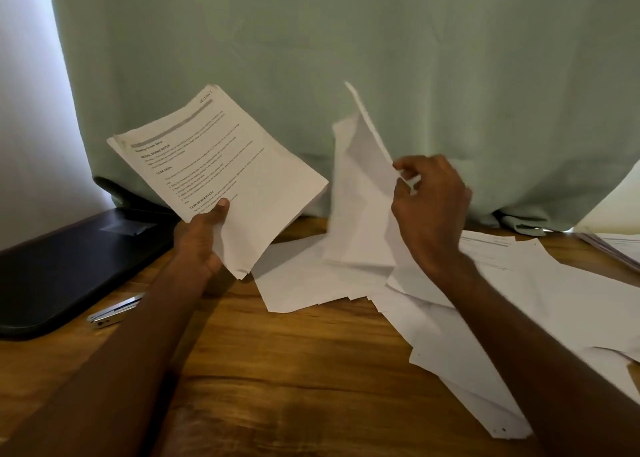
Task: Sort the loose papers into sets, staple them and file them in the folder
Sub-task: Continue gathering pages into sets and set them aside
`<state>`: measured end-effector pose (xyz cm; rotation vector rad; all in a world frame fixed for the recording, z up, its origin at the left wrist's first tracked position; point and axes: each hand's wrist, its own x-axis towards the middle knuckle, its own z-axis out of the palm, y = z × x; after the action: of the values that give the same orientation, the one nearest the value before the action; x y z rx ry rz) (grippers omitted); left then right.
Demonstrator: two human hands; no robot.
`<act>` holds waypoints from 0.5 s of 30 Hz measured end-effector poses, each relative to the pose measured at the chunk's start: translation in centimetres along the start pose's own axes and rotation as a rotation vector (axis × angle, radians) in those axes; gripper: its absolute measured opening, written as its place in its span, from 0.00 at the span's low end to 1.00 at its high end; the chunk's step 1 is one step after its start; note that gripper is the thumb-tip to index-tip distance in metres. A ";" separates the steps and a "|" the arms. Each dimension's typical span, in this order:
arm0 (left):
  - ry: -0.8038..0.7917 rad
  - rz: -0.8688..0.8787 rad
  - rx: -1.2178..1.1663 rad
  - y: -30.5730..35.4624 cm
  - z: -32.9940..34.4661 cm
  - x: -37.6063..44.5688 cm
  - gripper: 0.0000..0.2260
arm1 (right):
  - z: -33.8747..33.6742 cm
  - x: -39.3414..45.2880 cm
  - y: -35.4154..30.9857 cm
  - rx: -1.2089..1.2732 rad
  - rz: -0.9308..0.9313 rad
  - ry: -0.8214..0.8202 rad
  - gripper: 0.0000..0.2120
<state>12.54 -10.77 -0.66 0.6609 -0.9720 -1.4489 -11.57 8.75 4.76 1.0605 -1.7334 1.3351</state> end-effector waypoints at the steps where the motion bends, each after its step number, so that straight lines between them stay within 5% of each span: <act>1: 0.000 0.009 -0.016 0.1 0.1 -0.1 0.23 | -0.4 0.2 -0.5 -0.105 -0.175 0.075 0.13; 3: 0.054 0.034 -0.023 0.3 0.2 -0.3 0.22 | -0.1 -0.6 -1.4 -0.247 -0.382 0.059 0.15; 9: 0.298 0.184 -0.040 0.8 -0.3 -0.2 0.20 | 3.4 -6.9 -3.5 -0.397 -0.472 -0.589 0.21; 15: 0.351 0.274 -0.010 0.9 -0.5 0.4 0.17 | 4.7 -8.4 -3.5 -0.182 -0.250 -0.897 0.18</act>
<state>13.38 -11.18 -0.03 0.7156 -0.7461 -1.0536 -5.09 5.33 -2.34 1.8602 -2.1664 0.5286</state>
